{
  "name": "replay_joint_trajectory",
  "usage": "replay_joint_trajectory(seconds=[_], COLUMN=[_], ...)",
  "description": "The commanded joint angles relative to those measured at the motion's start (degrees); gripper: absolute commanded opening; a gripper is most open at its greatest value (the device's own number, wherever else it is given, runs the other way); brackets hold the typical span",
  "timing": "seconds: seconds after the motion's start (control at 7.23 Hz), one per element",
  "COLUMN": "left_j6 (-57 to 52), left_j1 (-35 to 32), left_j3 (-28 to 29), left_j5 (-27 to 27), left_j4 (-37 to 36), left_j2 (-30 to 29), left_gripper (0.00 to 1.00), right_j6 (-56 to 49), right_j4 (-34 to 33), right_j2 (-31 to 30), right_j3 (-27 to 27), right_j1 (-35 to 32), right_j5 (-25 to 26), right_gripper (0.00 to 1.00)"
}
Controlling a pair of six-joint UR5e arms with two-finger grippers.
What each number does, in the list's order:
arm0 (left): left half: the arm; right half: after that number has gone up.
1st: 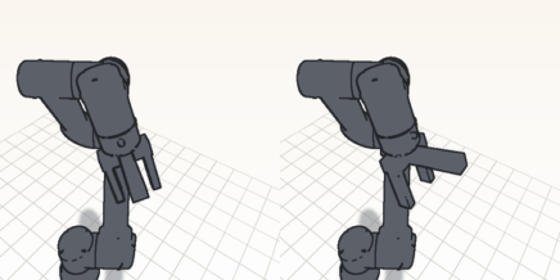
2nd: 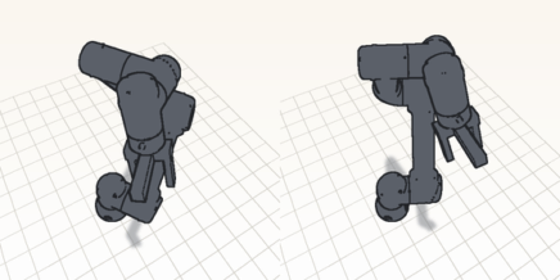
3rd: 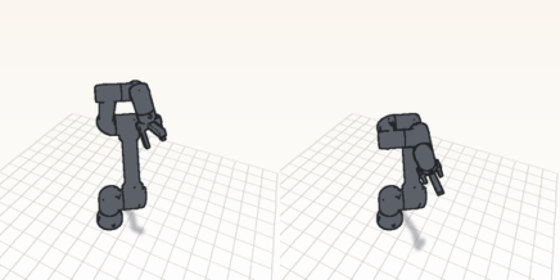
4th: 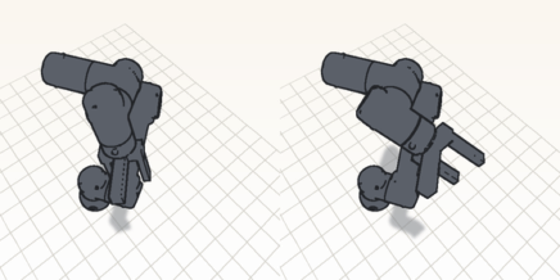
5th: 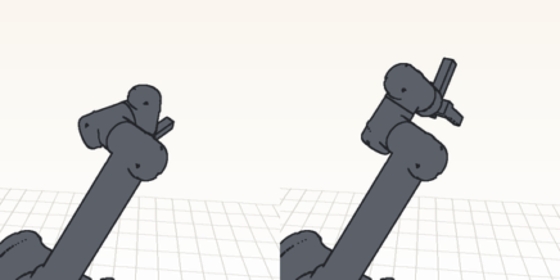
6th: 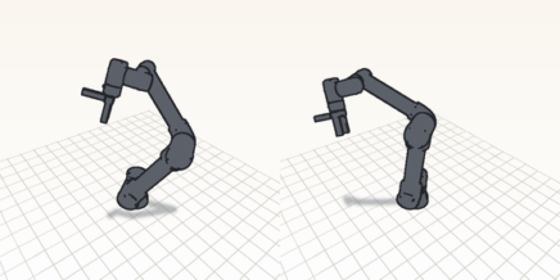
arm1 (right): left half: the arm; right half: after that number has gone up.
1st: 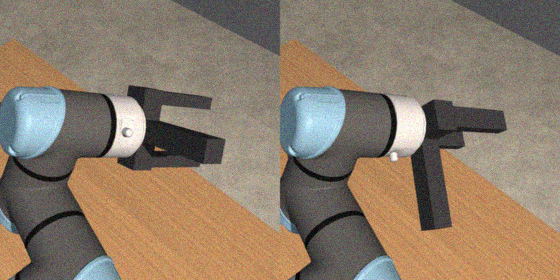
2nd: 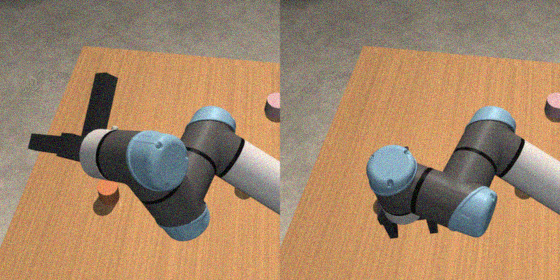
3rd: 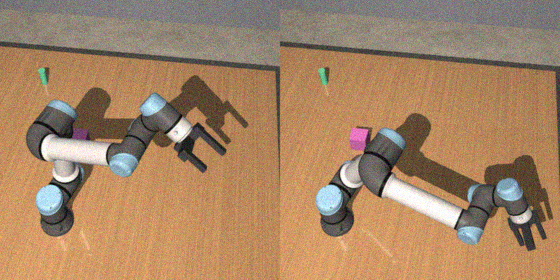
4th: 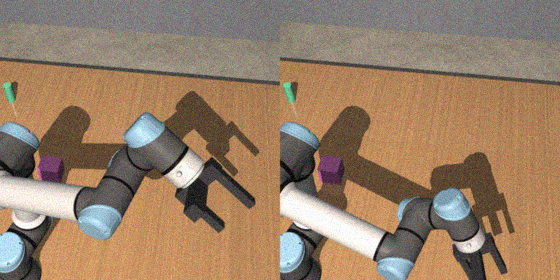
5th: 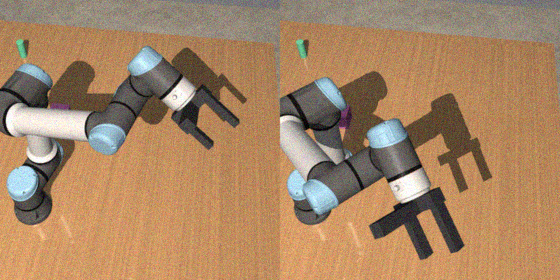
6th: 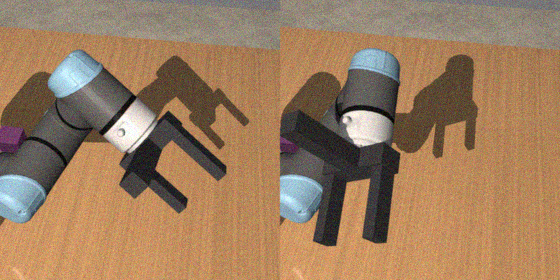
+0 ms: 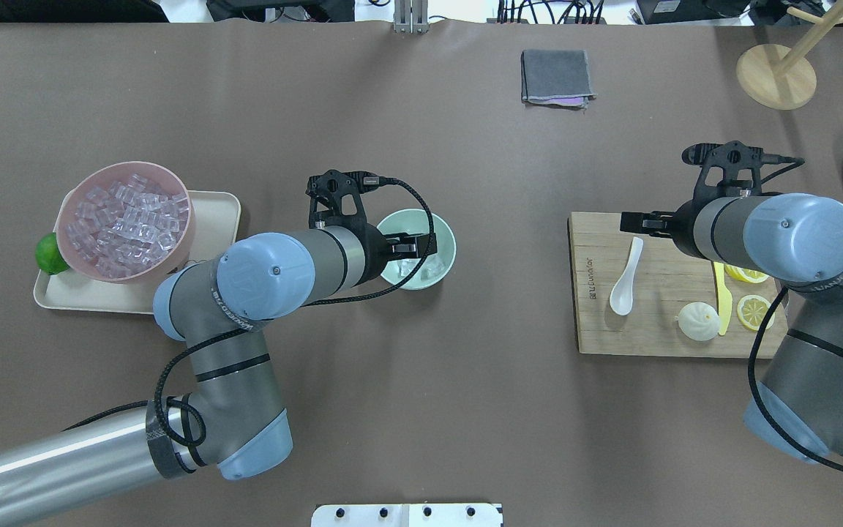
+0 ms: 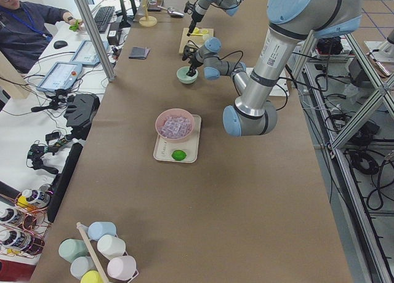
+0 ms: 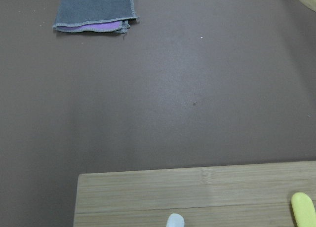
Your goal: Put spoon and ice into bowl
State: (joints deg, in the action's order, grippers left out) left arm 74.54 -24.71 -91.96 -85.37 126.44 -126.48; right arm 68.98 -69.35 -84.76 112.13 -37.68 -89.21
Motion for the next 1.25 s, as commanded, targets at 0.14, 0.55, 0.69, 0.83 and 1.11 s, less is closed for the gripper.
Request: replay_joint_trajectory(seconds=[0.14,0.55,0.69,0.83,1.11], left_j6=[-10.74,-30.35,-35.90,-38.31,-38.51], left_j1=[-8.36,-22.89,-26.40,-28.70,-29.34], left_j3=[-10.83,-12.02,-11.67,-11.23,-11.23], left_j5=[-13.25,-22.46,-24.91,-27.71,-27.92], left_j4=[-9.93,-11.30,-11.39,-11.30,-11.30], left_j2=[4.46,13.42,14.75,15.99,16.26], left_gripper=[0.98,0.98,0.98,0.98,0.98], right_j6=[4.74,6.42,6.51,7.47,8.89], right_j4=[-0.09,0.00,-0.09,0.00,-0.09], right_j2=[0.48,1.17,2.14,2.32,2.06], right_j3=[-0.24,-3.49,-4.63,-5.07,-6.30], right_j1=[0.41,1.81,2.61,3.48,6.12], right_j5=[0.09,3.14,3.69,3.78,6.49], right_gripper=[0.97,0.92,0.88,0.78,0.62])
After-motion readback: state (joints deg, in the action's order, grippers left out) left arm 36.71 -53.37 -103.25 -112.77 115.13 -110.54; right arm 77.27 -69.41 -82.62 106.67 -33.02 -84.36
